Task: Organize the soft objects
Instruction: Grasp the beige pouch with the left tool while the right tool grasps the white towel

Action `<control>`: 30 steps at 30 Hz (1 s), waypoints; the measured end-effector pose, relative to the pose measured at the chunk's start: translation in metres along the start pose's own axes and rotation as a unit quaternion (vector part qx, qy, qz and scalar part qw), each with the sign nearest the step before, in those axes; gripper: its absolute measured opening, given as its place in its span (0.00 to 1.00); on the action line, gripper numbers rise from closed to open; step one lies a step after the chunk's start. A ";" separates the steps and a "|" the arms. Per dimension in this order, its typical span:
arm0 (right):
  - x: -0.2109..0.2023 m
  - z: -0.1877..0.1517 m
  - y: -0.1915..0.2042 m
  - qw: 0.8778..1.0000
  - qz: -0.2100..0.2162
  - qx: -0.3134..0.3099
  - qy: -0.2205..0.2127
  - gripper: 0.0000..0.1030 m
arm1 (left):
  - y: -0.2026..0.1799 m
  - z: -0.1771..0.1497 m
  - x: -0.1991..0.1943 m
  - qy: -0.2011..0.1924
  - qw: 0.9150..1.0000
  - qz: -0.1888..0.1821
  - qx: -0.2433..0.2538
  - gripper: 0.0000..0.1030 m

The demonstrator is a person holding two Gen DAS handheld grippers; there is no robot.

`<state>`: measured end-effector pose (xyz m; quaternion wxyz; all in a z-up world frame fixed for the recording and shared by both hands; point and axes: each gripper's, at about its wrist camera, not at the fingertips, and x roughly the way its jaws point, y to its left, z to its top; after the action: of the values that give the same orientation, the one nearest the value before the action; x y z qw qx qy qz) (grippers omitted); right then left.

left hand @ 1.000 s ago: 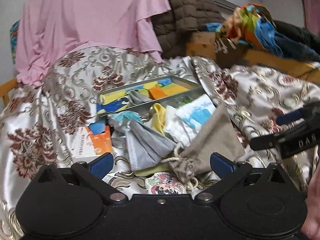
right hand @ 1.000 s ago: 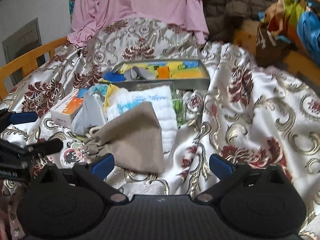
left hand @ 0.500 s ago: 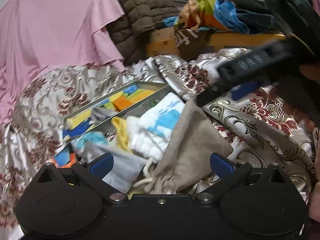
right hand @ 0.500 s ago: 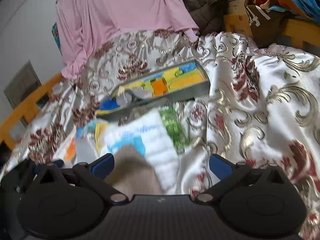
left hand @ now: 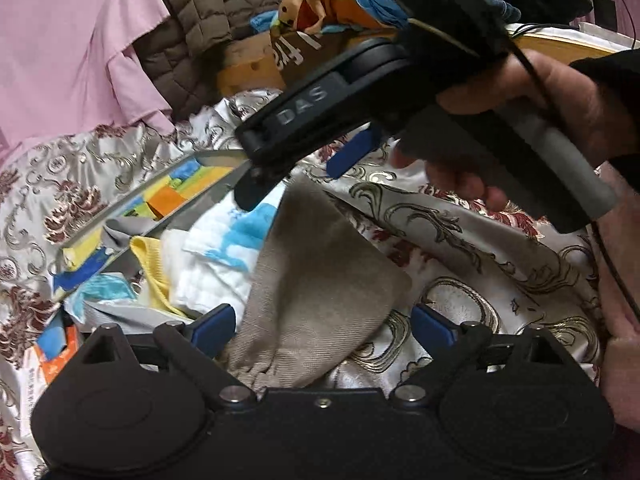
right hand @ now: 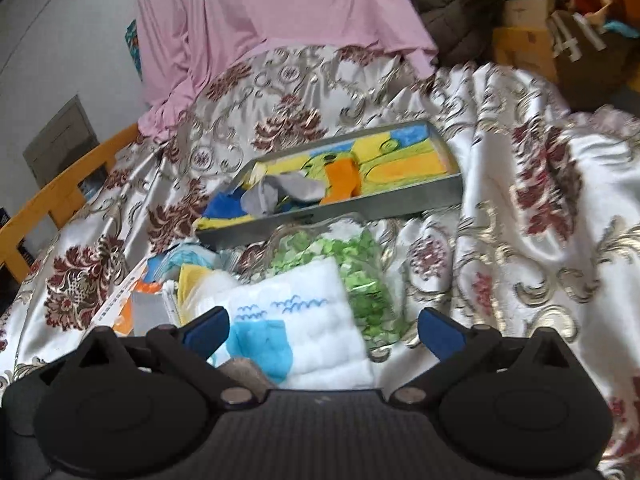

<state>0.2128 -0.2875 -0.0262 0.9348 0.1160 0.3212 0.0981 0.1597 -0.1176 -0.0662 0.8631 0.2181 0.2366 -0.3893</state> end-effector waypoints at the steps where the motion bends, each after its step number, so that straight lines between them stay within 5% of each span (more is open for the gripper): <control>1: 0.003 0.001 0.001 1.000 0.003 -0.003 0.004 0.95 | 0.001 0.000 0.002 0.002 1.000 0.001 0.001 0.91; 16: 0.014 -0.005 0.020 0.998 0.025 -0.059 0.027 0.69 | 0.011 0.006 0.008 0.025 0.999 -0.026 -0.028 0.64; 30: 0.009 -0.011 0.035 0.994 0.012 -0.102 0.036 0.28 | -0.004 0.001 0.006 0.057 0.998 -0.029 -0.016 0.28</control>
<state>0.2086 -0.2499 -0.0298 0.9285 0.0199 0.3410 0.1457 0.1604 -0.1238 -0.0693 0.8397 0.2191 0.2982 -0.3976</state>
